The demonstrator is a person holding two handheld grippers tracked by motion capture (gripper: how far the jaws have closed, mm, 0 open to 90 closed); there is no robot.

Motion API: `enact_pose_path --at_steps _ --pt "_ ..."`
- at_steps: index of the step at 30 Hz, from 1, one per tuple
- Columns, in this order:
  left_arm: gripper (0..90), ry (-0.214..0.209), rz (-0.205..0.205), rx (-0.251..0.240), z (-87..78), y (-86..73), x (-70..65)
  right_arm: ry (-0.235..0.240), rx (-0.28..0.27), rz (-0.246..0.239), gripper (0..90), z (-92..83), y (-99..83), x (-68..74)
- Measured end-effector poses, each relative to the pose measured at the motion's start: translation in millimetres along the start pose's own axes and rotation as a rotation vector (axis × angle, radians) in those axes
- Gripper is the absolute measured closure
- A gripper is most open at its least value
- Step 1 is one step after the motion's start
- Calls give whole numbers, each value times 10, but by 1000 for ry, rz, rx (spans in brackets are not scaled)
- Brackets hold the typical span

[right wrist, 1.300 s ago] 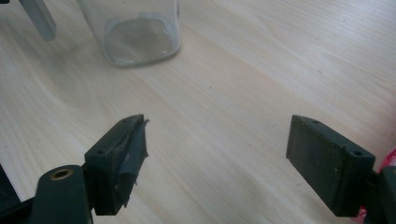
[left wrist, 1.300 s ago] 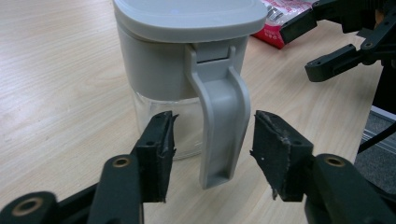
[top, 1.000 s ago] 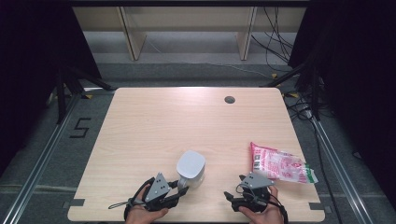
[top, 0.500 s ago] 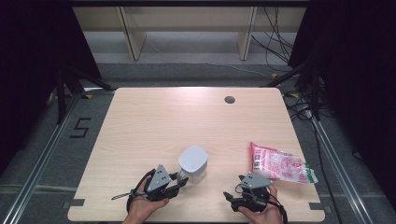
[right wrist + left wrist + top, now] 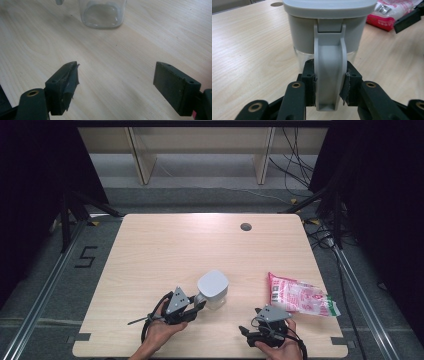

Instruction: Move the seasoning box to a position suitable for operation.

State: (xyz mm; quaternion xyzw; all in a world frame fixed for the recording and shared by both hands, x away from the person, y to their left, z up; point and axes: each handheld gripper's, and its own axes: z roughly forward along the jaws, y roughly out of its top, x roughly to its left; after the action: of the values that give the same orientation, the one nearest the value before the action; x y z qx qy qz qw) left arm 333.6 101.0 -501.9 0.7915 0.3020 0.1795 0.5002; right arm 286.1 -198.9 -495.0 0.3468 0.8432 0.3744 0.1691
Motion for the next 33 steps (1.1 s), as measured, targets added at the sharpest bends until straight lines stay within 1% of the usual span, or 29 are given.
enact_pose_path --at_steps 1,2,3,6,7,8,9,10,11,12,13,14,15,16,17,18,19,21,22,23,25,26,27,28,29,30,31,33 --pt "680 5 0 -6 15 3 8 0 0 0 210 0 0 0" --pt "680 12 0 3 26 12 17 5 12 29 210 -12 0 22" --pt "680 6 3 2 59 27 35 -11 -3 6 211 -8 -2 11" --pt "680 8 -3 -3 96 44 26 -2 4 20 211 -5 -1 18" --pt "680 15 4 3 111 56 24 -2 4 20 211 -5 -1 18" --pt "680 8 5 4 128 64 30 12 7 15 211 -1 -1 13" --pt "679 10 -4 0 142 69 26 10 4 12 211 0 -2 13" --pt "680 11 0 5 155 78 36 8 7 9 211 -2 1 10" --pt "680 14 -4 0 176 86 38 -4 4 21 211 -7 0 20" --pt "679 19 7 6 187 98 47 -2 1 2 211 -5 2 3" --pt "680 18 -2 -3 215 104 48 -1 4 12 211 -7 -1 14" --pt "680 22 -1 -1 223 108 51 -10 -4 8 212 -10 -3 13" --pt "680 25 -1 -3 239 117 58 -9 -3 5 212 -12 1 8" --pt "680 27 0 -1 252 126 68 -2 -1 2 212 -6 2 1" --pt "680 34 0 1 262 133 77 -1 8 17 212 -13 7 10" --pt "679 36 -2 -2 276 137 88 -1 0 3 212 -7 1 3" --pt "680 39 0 2 282 143 98 -9 -3 6 213 -11 -3 13" --pt "680 38 -3 1 300 151 121 -8 -3 8 213 -9 -2 12" --pt "680 47 -9 3 305 157 127 -6 -1 12 213 -7 0 13" --pt "680 49 -2 5 308 160 138 -2 0 9 213 -8 -1 13" --pt "680 44 -10 -3 324 161 153 -9 -2 6 213 -10 -1 13" --pt "680 45 -5 3 327 166 163 5 1 12 213 -1 -1 13" --pt "680 51 -4 5 331 173 170 5 1 12 213 -1 -1 13" --pt "681 52 -7 3 341 177 182 1 8 25 213 -9 2 22" --pt "681 54 -8 5 348 181 197 1 5 19 213 -7 0 20" --pt "681 56 -1 5 355 186 214 -10 -1 6 213 -11 0 15" --pt "682 51 -10 2 366 187 226 -8 -1 5 213 -11 -1 15" --pt "682 53 -12 8 375 196 246 -2 1 13 213 -3 0 15"
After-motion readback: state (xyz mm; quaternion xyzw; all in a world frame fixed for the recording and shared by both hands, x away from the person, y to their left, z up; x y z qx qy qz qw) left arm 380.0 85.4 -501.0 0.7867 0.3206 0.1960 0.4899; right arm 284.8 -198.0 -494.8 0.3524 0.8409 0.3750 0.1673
